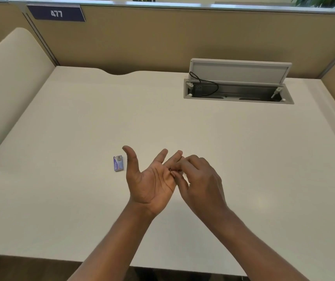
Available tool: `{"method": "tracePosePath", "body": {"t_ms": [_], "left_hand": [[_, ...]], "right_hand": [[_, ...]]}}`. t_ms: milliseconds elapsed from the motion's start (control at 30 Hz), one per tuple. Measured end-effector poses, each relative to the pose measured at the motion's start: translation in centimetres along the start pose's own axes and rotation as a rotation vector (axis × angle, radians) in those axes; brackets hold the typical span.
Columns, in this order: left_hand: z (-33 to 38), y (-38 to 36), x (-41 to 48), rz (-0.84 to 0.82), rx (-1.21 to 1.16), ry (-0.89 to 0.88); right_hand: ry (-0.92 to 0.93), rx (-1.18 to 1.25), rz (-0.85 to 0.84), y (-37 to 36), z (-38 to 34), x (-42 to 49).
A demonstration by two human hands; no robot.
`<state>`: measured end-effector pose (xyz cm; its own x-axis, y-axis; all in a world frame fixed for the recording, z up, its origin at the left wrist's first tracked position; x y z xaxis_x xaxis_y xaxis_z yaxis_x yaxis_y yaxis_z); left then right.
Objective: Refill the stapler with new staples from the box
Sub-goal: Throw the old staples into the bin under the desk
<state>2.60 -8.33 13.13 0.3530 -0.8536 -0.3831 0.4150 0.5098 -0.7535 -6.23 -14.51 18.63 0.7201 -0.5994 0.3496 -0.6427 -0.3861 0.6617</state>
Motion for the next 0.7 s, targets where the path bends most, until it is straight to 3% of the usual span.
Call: {"method": "tracePosePath", "body": {"t_ms": [333,533,700], "left_hand": [[-1.3,-1.4,-0.5,-0.078,0.076,0.039],[-2.4,-3.4,0.3,-0.091,0.144,0.055],[-4.3,-5.7,0.9,0.006,0.435,0.039]], "right_hand": [[-0.113,0.128,-0.128,0.4,1.2,0.0],[-0.239,0.308,-0.017,2.5,3.1,-0.7],[-0.47,0.625,0.108,5.2,6.8,-1.9]]}}
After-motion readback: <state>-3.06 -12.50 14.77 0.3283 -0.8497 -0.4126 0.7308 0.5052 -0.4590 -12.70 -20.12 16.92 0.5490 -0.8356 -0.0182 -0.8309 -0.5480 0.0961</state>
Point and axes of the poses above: each hand's wrist, its own x-axis towards the middle knuckle, its own y-axis out of the back of the hand, z = x × y, the point moved 7 cm from there along x, towards the middle knuckle, and after that the axes turned 13 degrees about x, right-handed, at the moved point
